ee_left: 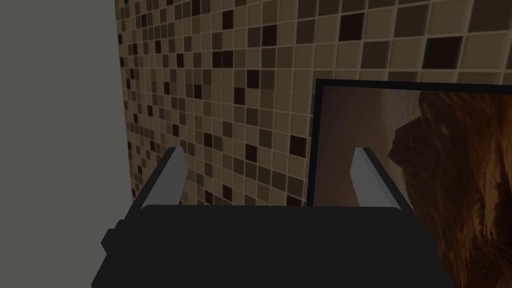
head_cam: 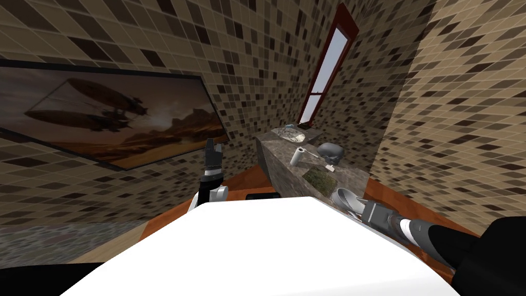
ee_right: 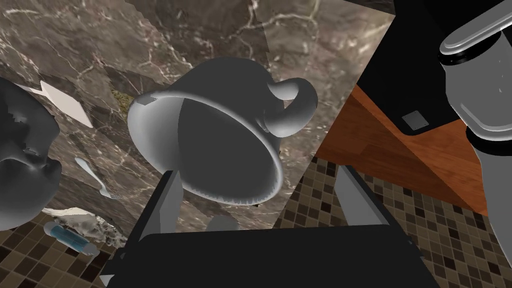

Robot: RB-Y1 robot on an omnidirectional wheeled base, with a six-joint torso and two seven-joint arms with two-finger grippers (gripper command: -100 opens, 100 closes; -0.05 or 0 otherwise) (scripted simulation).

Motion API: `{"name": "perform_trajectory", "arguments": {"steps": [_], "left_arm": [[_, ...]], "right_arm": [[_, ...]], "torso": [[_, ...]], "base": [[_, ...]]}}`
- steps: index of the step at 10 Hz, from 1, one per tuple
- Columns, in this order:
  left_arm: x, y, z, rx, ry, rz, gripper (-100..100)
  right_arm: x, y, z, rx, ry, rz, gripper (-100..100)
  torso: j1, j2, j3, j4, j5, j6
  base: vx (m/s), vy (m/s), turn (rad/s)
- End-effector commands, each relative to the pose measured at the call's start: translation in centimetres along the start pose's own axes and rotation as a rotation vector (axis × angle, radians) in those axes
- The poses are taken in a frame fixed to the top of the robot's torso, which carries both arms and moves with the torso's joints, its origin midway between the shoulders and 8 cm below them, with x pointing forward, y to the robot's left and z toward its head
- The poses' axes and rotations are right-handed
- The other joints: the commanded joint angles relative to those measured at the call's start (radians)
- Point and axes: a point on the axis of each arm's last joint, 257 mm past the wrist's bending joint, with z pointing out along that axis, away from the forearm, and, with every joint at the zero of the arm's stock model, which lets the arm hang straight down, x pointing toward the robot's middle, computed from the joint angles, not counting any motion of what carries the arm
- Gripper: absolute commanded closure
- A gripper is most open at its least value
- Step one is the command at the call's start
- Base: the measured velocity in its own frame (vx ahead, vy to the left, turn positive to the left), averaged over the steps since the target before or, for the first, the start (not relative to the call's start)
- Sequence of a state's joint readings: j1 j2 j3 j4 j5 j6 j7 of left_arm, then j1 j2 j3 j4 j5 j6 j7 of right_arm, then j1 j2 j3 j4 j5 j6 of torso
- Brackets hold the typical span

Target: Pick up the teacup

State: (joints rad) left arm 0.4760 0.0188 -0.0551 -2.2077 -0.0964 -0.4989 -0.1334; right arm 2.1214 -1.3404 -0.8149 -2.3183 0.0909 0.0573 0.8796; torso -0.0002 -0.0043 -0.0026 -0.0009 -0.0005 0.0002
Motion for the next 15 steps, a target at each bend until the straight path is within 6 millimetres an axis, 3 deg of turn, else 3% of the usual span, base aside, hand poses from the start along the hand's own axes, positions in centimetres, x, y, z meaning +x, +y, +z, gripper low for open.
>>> {"name": "perform_trajectory", "arguments": {"steps": [1,2,3,4,8,10,11,15], "left_arm": [[0.0,0.0,0.0,0.000,0.000,0.000,0],[0.0,0.0,0.0,0.000,0.000,0.000,0],[0.0,0.0,0.0,0.000,0.000,0.000,0],[0.0,0.0,0.0,0.000,0.000,0.000,0],[0.0,0.0,0.0,0.000,0.000,0.000,0],[0.0,0.0,0.0,0.000,0.000,0.000,0],[0.0,0.0,0.0,0.000,0.000,0.000,0],[0.0,0.0,0.0,0.000,0.000,0.000,0]], "right_arm": [[0.8,1.1,0.2,-0.035,0.026,-0.013,-100],[0.5,0.6,0.2,-0.020,0.016,-0.008,-100],[0.5,0.6,0.2,-0.022,0.018,-0.009,0],[0.9,0.3,0.8,-0.019,0.021,0.003,-100],[2.0,-1.1,2.7,-0.009,0.034,0.038,-100],[2.0,-1.2,2.7,-0.009,0.034,0.038,-100],[2.0,-1.2,2.7,-0.008,0.034,0.039,100],[2.0,-1.2,2.7,-0.009,0.035,0.040,100]], "torso": [[0.000,0.000,0.000,0.000,0.000,0.000],[0.000,0.001,0.001,0.000,0.000,0.000],[0.000,0.003,0.002,0.001,0.000,0.000],[0.001,0.004,0.002,0.001,0.000,0.000],[0.003,0.008,0.005,0.002,0.001,0.000],[0.002,0.008,0.005,0.002,0.001,0.000],[0.002,0.007,0.004,0.002,0.001,0.001],[0.001,0.005,0.003,0.001,0.000,0.000]], "base": [[0.042,-0.014,-0.009],[0.017,-0.006,0.001],[0.000,0.000,0.000],[-0.013,0.009,0.069],[-0.053,0.035,0.101],[-0.033,0.022,0.050],[0.000,0.000,0.000],[0.000,0.000,0.000]]}}
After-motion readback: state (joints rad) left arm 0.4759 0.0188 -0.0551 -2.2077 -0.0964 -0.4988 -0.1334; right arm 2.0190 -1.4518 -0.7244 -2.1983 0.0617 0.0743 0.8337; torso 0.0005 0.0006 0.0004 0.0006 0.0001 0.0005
